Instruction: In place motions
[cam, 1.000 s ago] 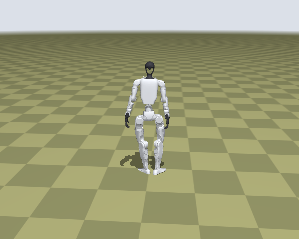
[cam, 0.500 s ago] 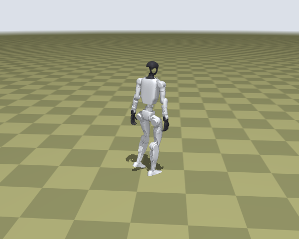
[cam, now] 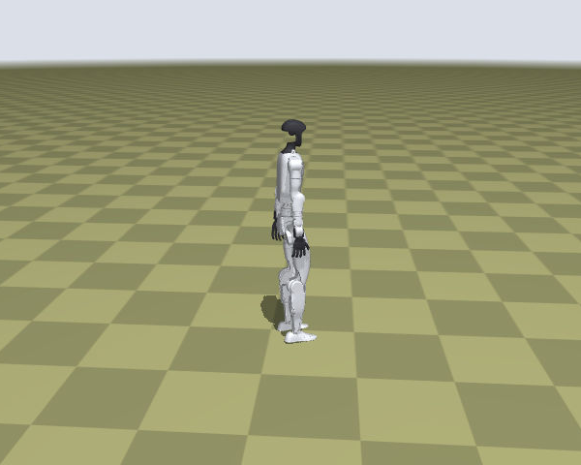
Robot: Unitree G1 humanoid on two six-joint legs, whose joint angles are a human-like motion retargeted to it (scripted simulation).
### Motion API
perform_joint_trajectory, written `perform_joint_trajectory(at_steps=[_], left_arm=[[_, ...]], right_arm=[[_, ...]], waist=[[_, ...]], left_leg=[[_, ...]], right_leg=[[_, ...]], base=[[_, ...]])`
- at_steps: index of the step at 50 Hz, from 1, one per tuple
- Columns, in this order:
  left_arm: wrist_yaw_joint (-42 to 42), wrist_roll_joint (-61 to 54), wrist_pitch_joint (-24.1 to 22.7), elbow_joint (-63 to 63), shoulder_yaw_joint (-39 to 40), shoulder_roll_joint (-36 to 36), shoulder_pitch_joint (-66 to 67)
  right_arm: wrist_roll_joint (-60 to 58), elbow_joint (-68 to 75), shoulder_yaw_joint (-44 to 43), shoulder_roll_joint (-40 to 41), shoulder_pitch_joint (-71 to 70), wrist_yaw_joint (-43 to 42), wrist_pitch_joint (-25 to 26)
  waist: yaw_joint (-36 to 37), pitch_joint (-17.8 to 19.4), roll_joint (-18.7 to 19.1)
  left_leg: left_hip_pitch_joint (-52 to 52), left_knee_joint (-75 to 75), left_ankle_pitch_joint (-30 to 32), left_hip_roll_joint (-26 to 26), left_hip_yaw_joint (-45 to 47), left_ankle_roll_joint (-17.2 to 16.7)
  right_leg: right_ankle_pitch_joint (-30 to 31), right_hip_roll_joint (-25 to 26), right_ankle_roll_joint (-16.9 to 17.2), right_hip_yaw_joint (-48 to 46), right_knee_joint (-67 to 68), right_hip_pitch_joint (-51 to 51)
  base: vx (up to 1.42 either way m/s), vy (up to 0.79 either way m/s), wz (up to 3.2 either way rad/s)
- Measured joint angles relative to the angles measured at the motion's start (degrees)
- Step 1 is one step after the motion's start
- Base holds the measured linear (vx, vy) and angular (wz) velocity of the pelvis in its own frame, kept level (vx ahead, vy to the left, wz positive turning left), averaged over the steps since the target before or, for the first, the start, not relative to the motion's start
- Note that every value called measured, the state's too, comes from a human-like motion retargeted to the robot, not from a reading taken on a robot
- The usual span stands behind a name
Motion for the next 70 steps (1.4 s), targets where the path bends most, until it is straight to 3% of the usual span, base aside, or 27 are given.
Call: perform_joint_trajectory(at_steps=[11,31,44,52,54,58,63,65,67,68,70], left_arm=[[-1.8,-2.4,-1.6,-3.1,-2.6,-0.7,-4.2],[0.1,3.0,-0.6,0.8,-0.4,-1.0,3.6],[-1.4,1.6,-1.7,-3.6,-2.2,-1.7,1.2],[-0.2,0.3,-2.7,-4.1,-5.7,-2.9,-0.8],[0.6,0.2,-2.8,-3.5,-6.0,-3.1,-0.5],[2.1,-0.3,-2.4,-1.1,-4.9,-3.3,0.8],[4.4,-1.5,-2.0,1.2,-1.4,-3.1,3.2],[5.2,-1.7,-1.9,1.8,-0.4,-3.0,4.3],[5.8,-1.9,-1.8,2.4,0.1,-2.9,5.3],[5.9,-2.0,-1.8,2.7,0.3,-2.8,5.7],[6.2,-2.1,-1.7,3.2,0.7,-3.0,6.6]], right_arm=[[6.8,3.9,-8.7,-2.2,5.6,-2.1,0.4],[5.7,-1.6,-6.4,-0.8,4.8,0.2,-0.5],[6.3,1.9,-8.8,-3.5,4.9,0.0,-0.3],[4.1,1.8,-11.5,-5.5,5.5,0.9,-0.3],[3.4,1.6,-12.2,-6.0,5.8,1.0,-0.3],[2.8,1.1,-12.8,-6.5,6.0,0.7,-0.3],[3.5,0.3,-12.3,-6.2,6.2,0.6,-0.8],[3.5,0.1,-12.4,-5.9,6.5,0.7,-1.0],[3.5,0.0,-12.7,-5.7,6.8,0.7,-1.1],[3.5,-0.1,-12.9,-5.6,7.0,0.7,-1.2],[3.5,0.0,-13.0,-5.5,7.4,0.8,-1.2]], waist=[[-1.8,-0.9,0.0],[-1.2,-1.1,1.9],[3.6,-2.0,0.2],[8.6,-0.2,0.5],[9.2,-0.3,0.1],[7.9,-1.9,-0.5],[4.1,-4.2,-3.0],[3.8,-5.1,-4.0],[4.3,-6.1,-4.1],[4.9,-6.5,-3.6],[6.5,-7.2,-3.0]], left_leg=[[1.5,-0.4,-0.2,-0.6,1.0,0.5],[4.6,0.3,-1.6,0.6,1.5,0.1],[-2.2,2.4,1.1,-1.5,-10.0,-3.6],[-7.9,3.3,4.1,-3.6,-16.8,-5.4],[-9.0,4.2,2.2,-2.4,-12.0,-3.3],[-10.2,9.0,-3.7,5.0,13.1,-1.8],[-8.7,18.6,-9.5,10.2,34.8,1.0],[-7.0,19.5,-10.3,10.1,39.3,1.7],[-5.7,17.2,-9.9,8.6,39.0,1.5],[-5.0,14.8,-10.0,7.8,37.5,-0.3],[-3.8,9.6,-9.5,5.0,35.4,0.4]], right_leg=[[-0.2,0.2,0.5,0.9,0.7,0.8],[1.1,1.3,-0.1,0.0,0.0,4.7],[0.4,-2.2,-0.8,-13.7,-3.0,5.9],[-0.4,-4.3,-0.2,-27.3,-5.3,6.6],[-0.9,-5.2,0.1,-30.6,-5.6,7.0],[-2.5,-6.5,0.7,-37.7,-5.5,7.0],[-4.9,-9.5,2.0,-45.9,-4.5,7.5],[-5.7,-10.6,2.6,-48.4,-4.0,8.0],[-6.3,-10.5,3.3,-51.4,-3.6,8.9],[-6.7,-9.8,3.5,-52.8,-3.5,9.4],[-7.1,-8.8,4.0,-54.8,-3.1,10.5]], base=[[0.02,0.01,-0.09],[0.05,-0.04,0.02],[-0.06,-0.01,1.16],[-0.21,-0.03,1.80],[-0.13,0.04,2.01],[-0.07,0.08,2.23],[0.06,0.06,2.24],[0.16,0.11,1.76],[0.20,0.12,1.48],[0.22,0.12,1.17],[0.26,0.16,0.87]])
